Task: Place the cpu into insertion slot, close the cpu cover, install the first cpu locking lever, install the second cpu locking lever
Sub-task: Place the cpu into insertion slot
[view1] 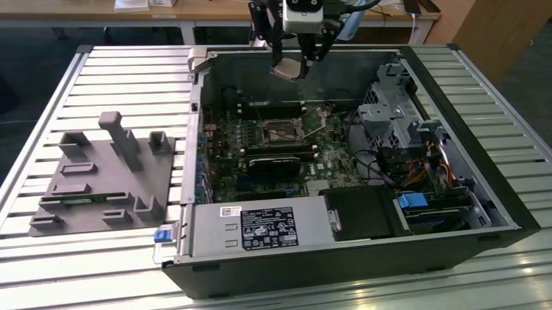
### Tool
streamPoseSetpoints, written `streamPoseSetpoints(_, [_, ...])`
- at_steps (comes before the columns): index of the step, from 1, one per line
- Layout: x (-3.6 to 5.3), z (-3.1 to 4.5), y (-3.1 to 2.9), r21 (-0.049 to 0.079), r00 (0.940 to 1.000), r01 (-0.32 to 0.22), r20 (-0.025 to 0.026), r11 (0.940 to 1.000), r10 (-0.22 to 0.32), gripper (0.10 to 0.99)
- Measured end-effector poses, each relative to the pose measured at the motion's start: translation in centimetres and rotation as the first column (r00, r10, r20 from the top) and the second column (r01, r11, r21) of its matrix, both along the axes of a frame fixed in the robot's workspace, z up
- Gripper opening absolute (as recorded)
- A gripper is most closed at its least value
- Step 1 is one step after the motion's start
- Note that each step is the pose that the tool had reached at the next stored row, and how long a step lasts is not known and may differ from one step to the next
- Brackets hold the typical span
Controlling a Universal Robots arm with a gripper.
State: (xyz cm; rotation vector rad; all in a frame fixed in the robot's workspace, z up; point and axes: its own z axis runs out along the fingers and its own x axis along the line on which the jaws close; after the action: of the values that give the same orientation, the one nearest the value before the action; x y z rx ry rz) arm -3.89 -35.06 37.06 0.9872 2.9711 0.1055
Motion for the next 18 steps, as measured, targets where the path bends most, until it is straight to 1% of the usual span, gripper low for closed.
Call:
streamPoseSetpoints(5, [0.0,-0.14,0.11,-0.001,0.9989,0.047,0.0001,0.9989,-0.047,0.537])
streamPoseSetpoints(9, [0.0,-0.24,0.14,-0.002,0.9958,0.091,0.0001,0.9958,-0.091,0.537])
streamPoseSetpoints(13, [0.0,-0.34,0.18,-0.002,0.9908,0.135,0.0,0.9908,-0.135,0.537])
streamPoseSetpoints(18, [0.0,-0.5,0.23,-0.002,0.9828,0.185,0.0001,0.9828,-0.185,0.537])
